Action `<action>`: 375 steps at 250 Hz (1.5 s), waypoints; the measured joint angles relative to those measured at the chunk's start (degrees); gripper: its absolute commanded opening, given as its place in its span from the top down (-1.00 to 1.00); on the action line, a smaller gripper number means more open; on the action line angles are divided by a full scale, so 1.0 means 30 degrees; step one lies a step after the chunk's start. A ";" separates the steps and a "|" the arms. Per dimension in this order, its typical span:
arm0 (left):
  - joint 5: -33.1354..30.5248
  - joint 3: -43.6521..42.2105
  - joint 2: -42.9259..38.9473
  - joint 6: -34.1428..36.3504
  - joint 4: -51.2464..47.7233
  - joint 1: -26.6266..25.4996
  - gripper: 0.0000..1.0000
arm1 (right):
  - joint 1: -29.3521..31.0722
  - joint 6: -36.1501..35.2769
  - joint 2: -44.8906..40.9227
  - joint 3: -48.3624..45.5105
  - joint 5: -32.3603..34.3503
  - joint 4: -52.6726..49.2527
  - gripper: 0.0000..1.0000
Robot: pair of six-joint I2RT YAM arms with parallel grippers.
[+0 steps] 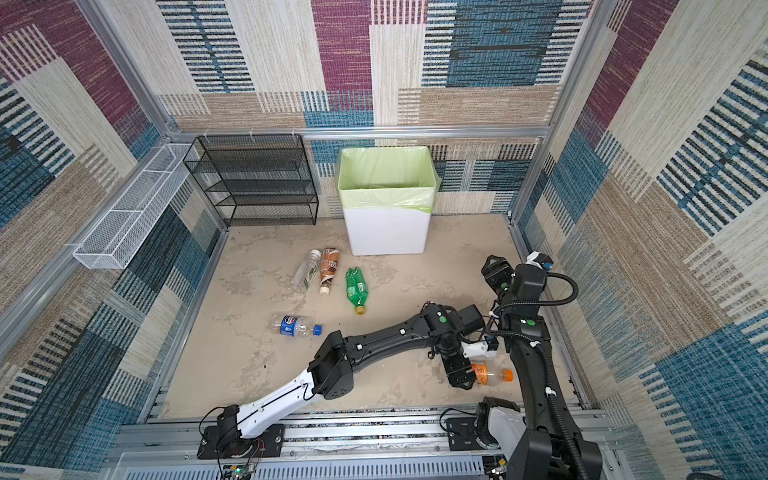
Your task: Throw the plastic bottles in the bin
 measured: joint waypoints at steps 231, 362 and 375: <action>0.0015 -0.9260 -0.4896 -0.0561 0.4605 0.2441 -0.01 | 0.0000 -0.0765 0.0175 -0.0452 0.0036 -0.0852 -0.42; -0.3206 -2.1063 -1.6568 -0.2193 0.9449 0.7315 -0.02 | 0.0692 -0.2113 0.1996 0.0401 -0.0437 -0.1151 -0.40; -0.3606 -2.1995 -1.7996 -0.2375 1.0178 0.7781 -0.02 | 0.1188 -0.2543 0.2135 0.0699 -0.0423 -0.1188 -0.40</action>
